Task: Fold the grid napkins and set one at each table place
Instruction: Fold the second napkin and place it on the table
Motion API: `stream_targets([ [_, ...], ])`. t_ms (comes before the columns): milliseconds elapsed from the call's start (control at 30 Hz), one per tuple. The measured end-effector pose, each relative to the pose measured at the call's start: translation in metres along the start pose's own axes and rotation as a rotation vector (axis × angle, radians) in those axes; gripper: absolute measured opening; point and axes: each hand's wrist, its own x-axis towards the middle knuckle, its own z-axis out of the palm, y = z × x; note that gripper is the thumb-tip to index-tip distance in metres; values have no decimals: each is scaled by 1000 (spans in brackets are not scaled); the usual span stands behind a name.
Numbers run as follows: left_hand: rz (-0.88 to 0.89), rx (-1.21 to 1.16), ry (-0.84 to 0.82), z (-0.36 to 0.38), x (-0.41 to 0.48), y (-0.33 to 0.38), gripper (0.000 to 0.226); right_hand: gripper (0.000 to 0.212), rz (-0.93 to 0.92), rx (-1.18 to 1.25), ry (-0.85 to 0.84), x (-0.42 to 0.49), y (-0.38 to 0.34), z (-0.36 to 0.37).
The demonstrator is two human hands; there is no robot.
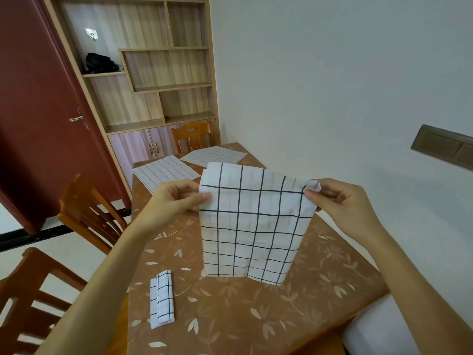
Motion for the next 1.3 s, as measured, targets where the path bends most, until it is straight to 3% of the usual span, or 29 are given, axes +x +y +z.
stream_targets([
  [67,14,4,8,0,-1,2,15,24,-23,10,17,2,-2,-1],
  [233,108,13,88,-3,-1,1,15,65,-76,-91,42,1,-8,-4],
  [300,108,-17,98,-2,-1,2,18,70,-78,-135,46,1,-8,-5],
  [600,63,-123,79,1,-1,9,14,62,-189,-238,-17,-2,-8,-12],
  [800,70,-90,49,6,-2,10,40,53,-148,-263,-75,-5,-7,-16],
  [933,48,-114,48,9,1,9,27,34,-116,-251,-120,-10,-11,-19],
  [1067,79,9,92,14,-2,10,30,15,-45,-183,-39,-14,-12,-14],
  [1133,147,71,57,15,-3,10,23,31,-4,-150,-4,-14,-14,-10],
  [1200,168,52,33,16,-4,8,38,52,32,-100,-17,-13,-15,-9],
  [1300,94,-89,21,16,-3,6,51,54,58,1,17,-8,-16,-10],
])
